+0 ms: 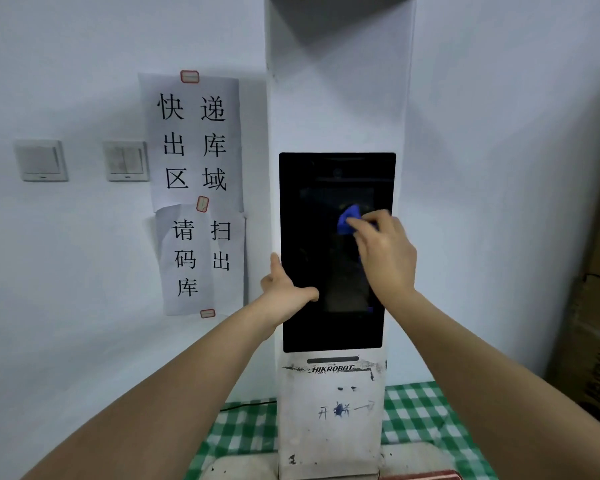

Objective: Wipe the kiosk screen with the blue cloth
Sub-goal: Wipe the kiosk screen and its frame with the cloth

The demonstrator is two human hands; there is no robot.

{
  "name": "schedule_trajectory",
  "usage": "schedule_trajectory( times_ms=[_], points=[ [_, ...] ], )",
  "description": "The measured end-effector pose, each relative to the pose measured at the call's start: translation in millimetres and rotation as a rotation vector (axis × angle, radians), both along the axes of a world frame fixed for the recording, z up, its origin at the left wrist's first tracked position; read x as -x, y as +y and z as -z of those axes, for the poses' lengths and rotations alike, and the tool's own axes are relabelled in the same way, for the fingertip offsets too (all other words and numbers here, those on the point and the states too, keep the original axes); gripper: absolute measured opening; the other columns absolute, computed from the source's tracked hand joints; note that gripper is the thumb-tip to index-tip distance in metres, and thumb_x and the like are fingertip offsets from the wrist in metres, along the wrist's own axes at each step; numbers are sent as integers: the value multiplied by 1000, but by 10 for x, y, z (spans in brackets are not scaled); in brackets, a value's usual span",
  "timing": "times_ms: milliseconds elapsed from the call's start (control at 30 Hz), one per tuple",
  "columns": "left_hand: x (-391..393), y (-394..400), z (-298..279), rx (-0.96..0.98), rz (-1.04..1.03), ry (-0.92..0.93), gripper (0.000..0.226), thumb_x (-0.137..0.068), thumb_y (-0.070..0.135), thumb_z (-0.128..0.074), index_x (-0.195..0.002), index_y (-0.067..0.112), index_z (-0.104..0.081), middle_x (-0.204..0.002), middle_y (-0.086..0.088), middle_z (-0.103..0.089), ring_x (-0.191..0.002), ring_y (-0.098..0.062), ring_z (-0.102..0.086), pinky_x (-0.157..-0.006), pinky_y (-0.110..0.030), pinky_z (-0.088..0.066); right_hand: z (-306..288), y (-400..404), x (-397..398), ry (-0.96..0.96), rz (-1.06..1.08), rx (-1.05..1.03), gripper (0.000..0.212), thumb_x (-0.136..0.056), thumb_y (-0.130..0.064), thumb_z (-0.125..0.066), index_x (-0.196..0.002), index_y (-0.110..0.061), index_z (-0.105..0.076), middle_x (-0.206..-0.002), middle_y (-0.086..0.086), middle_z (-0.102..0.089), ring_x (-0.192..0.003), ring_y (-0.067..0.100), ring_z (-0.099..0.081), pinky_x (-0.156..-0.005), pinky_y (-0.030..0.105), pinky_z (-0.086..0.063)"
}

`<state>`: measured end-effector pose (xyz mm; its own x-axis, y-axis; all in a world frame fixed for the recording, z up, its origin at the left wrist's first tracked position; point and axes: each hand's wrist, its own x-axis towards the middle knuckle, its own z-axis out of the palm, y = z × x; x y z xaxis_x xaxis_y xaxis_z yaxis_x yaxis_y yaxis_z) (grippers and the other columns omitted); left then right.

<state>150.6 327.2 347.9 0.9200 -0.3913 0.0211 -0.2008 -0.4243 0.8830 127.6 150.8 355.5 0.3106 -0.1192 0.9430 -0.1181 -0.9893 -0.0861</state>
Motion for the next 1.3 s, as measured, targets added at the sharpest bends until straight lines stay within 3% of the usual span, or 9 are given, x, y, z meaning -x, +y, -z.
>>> schedule_trajectory(
  times_ms=[100,233,300,500,567,700,867,1100,1300],
  points=[
    [5,-18,-2,0,-8,-1,103,-86,18,-63,-152,26,15,-155,-11,-14,-136,-28,-32,-104,-34,-36,73,174,-56,-35,-28,-132,34,-83,-12,-66,-115,-20,-65,-106,3,-59,-90,25,-55,-50,30,-44],
    [11,-28,14,0,-19,0,103,-85,19,-63,-151,28,16,-156,-10,-11,-133,-26,-35,-94,-28,-37,343,161,-77,177,-58,384,49,-61,-5,-80,-108,-16,-68,-95,6,-60,-77,27,-56,-40,26,-33],
    [12,-22,12,-7,-19,0,104,-85,18,-63,-151,28,17,-155,-11,-12,-132,-27,-37,-98,-32,-40,301,32,-34,219,-55,500,52,-59,-3,-80,-109,-15,-68,-94,7,-61,-76,27,-56,-40,27,-36],
    [34,-42,1,-5,-21,-1,102,-87,19,-63,-151,26,17,-155,-11,-13,-136,-28,-33,-106,-34,-34,198,-24,31,-11,-19,-82,34,-83,-10,-68,-115,-18,-66,-105,4,-60,-88,25,-56,-47,31,-47],
    [42,-66,5,0,-34,-4,102,-87,19,-63,-151,25,17,-155,-11,-12,-137,-28,-32,-106,-35,-34,325,1,28,49,-42,21,37,-78,-9,-72,-113,-18,-66,-102,4,-59,-85,25,-55,-44,29,-44],
    [45,-85,2,-20,-40,-12,103,-87,20,-63,-151,25,18,-156,-12,-11,-136,-30,-32,-105,-35,-35,382,-234,101,236,-36,476,46,-63,-5,-79,-106,-19,-69,-94,5,-61,-75,27,-55,-39,28,-40],
    [28,-113,17,-49,-60,-12,104,-87,23,-63,-150,26,20,-157,-11,-9,-137,-31,-32,-106,-36,-35,191,-255,111,0,25,76,32,-77,-7,-74,-107,-18,-70,-97,4,-61,-79,26,-56,-40,27,-42],
    [-16,-155,76,-77,-103,-34,109,-84,25,-66,-149,27,21,-156,-11,-9,-137,-34,-30,-111,-42,-33,439,-349,174,231,-20,425,54,-57,0,-82,-106,-18,-70,-93,5,-61,-74,26,-56,-38,26,-38],
    [-37,-153,92,-110,-89,-30,110,-84,27,-65,-148,29,24,-157,-8,-6,-139,-34,-28,-113,-44,-31,218,-335,132,-42,12,36,32,-79,-6,-73,-108,-18,-70,-99,6,-62,-80,27,-58,-43,24,-37]
  ],
)
